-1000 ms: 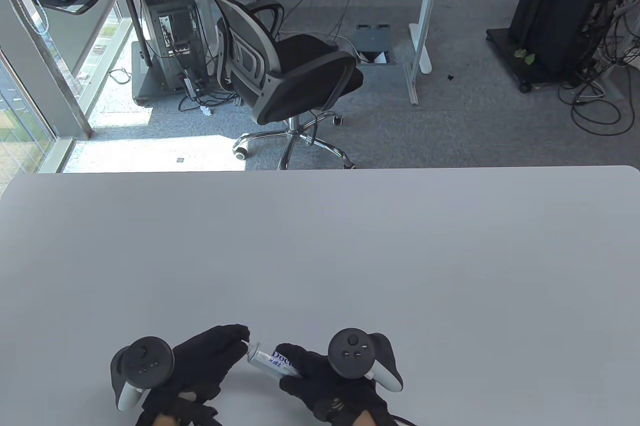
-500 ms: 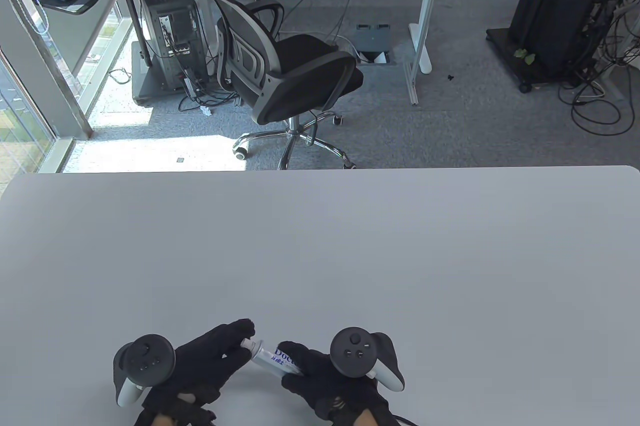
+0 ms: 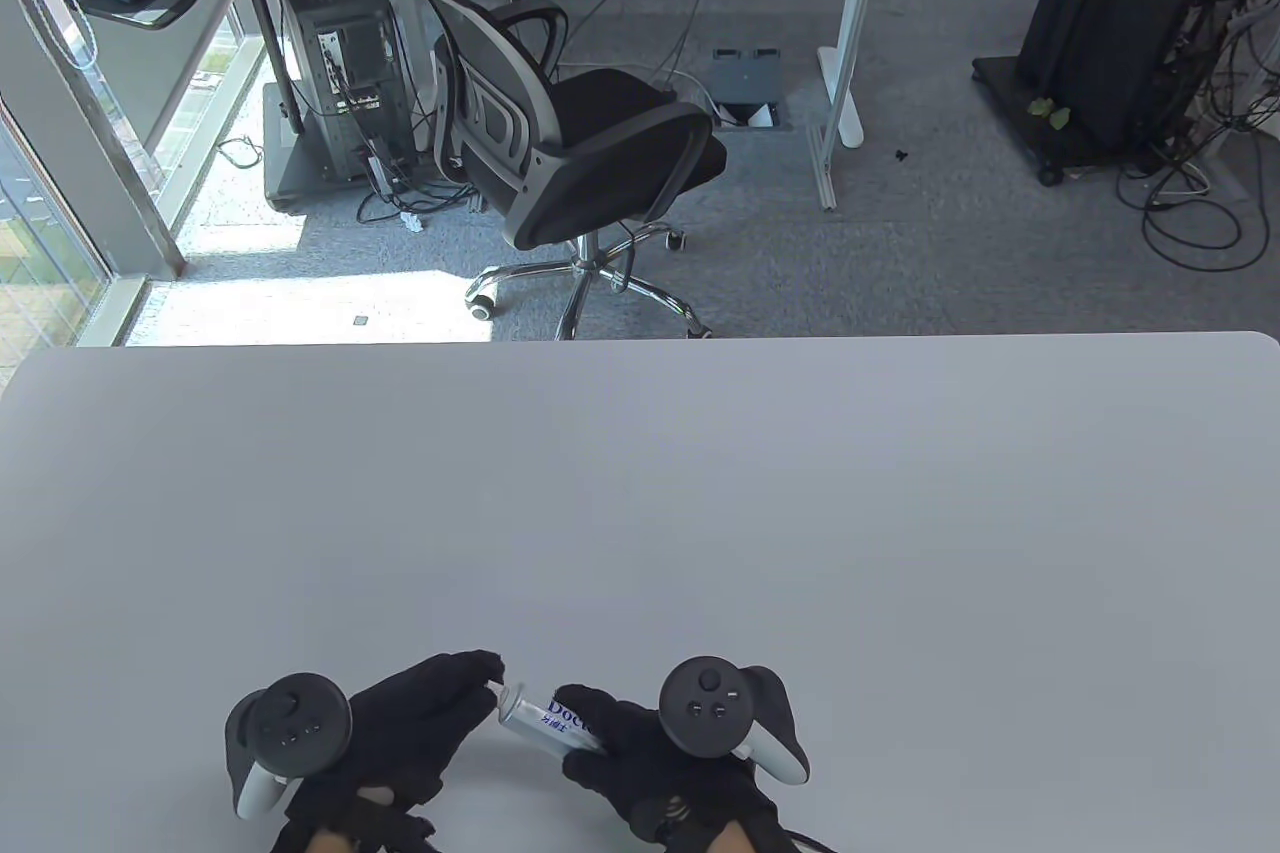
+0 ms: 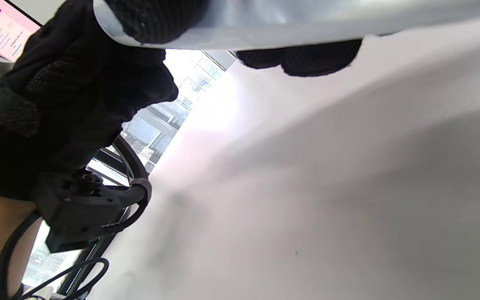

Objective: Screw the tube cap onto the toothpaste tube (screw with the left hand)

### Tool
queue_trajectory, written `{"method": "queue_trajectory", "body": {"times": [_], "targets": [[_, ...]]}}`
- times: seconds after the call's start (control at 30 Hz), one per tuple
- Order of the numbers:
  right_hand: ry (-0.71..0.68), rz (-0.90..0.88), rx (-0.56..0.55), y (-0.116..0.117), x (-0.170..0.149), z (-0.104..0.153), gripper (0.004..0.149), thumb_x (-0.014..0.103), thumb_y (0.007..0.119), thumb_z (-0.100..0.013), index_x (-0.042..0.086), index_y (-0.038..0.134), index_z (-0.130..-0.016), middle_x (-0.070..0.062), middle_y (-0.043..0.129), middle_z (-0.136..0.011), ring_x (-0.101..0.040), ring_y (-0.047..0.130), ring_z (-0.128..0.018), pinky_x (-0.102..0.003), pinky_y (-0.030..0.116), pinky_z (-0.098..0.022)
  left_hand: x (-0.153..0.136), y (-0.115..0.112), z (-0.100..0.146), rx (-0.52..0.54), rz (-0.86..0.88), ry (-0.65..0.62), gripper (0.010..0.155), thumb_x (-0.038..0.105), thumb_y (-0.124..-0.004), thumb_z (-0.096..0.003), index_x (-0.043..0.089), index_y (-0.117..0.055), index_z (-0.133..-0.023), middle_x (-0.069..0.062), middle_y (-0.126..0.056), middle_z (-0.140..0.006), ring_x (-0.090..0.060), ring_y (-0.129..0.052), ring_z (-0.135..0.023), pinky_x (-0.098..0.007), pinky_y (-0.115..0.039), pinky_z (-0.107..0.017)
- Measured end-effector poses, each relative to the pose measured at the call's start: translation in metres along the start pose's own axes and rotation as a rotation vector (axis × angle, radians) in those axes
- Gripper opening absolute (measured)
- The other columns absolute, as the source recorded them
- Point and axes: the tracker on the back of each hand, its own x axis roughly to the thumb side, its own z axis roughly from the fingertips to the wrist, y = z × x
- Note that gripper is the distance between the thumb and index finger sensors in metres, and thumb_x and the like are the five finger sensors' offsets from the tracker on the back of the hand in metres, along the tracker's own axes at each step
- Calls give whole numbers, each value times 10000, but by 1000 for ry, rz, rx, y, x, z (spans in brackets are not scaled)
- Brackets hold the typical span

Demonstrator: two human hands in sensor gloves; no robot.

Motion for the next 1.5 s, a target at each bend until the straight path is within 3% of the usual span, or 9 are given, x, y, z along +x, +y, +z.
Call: {"method": "queue_trajectory", "body": {"times": [0.17, 0.27, 0.37, 0.5, 0.63, 0.8, 0.93, 1.2, 1.5], "targets": [[4, 1, -8, -1, -1, 0, 529, 262, 735, -589, 239, 514, -1069, -257, 623, -989, -559, 674, -834, -724, 574, -592, -4, -3, 3, 45, -1, 60, 603, 569, -759, -550, 216, -752, -1038, -80, -887, -897, -284, -955, -693, -570, -699, -637], [0, 13, 11, 0, 0, 0, 527, 260, 737, -589, 242, 517, -1068, -256, 624, -990, -556, 673, -836, -724, 570, -595, 0, -3, 2, 55, -48, 44, 485, 476, -751, -566, 212, -816, -967, -67, -936, -800, -244, -988, -607, -552, -737, -608], [0, 15, 8, 0, 0, 0, 527, 282, 731, -587, 243, 517, -1067, -253, 623, -990, -557, 671, -839, -725, 571, -594, 2, -2, 0, -1, 4, 4, 480, 367, -767, -564, 239, -757, -1027, -69, -889, -891, -250, -966, -697, -563, -709, -647], [0, 5, 4, 0, 0, 0, 529, 262, 735, -590, 242, 513, -1069, -256, 623, -990, -556, 673, -836, -722, 574, -594, -3, -5, 3, 35, -49, 63, 613, 572, -739, -554, 213, -736, -1051, -83, -880, -901, -284, -949, -702, -571, -696, -639], [-2, 12, 16, 1, 0, 0, 528, 287, 732, -587, 245, 516, -1067, -248, 624, -990, -553, 671, -841, -722, 573, -596, 3, -4, 1, 39, -64, 29, 506, 457, -766, -526, 187, -836, -947, -84, -947, -767, -237, -996, -580, -550, -749, -598], [3, 7, -22, -7, 1, -3, 526, 257, 740, -590, 243, 520, -1068, -250, 623, -995, -558, 663, -851, -725, 569, -597, -1, -1, 4, 74, -71, 56, 605, 549, -749, -545, 211, -742, -1047, -87, -882, -903, -288, -950, -711, -577, -688, -646], [83, 139, -122, -29, -3, -19, 525, 249, 747, -585, 233, 530, -1063, -245, 628, -994, -555, 661, -856, -722, 573, -596, -5, 6, 6, 125, -204, 82, 656, 592, -711, -553, 218, -680, -1090, -97, -839, -956, -303, -925, -763, -582, -673, -656], [377, 458, -230, -72, -43, -81, 528, 259, 753, -572, 248, 537, -1053, -229, 641, -993, -544, 678, -855, -710, 590, -600, -1, 1, 4, 74, -182, 69, 624, 572, -680, -577, 225, -676, -1096, -106, -819, -987, -320, -909, -798, -587, -664, -662], [592, 621, -291, -94, -90, -97, 521, 266, 764, -562, 254, 555, -1040, -206, 656, -984, -521, 696, -843, -704, 580, -616, 0, -5, 2, 34, -181, 69, 619, 569, -675, -582, 226, -676, -1097, -114, -805, -1002, -328, -900, -813, -590, -660, -664]]}}
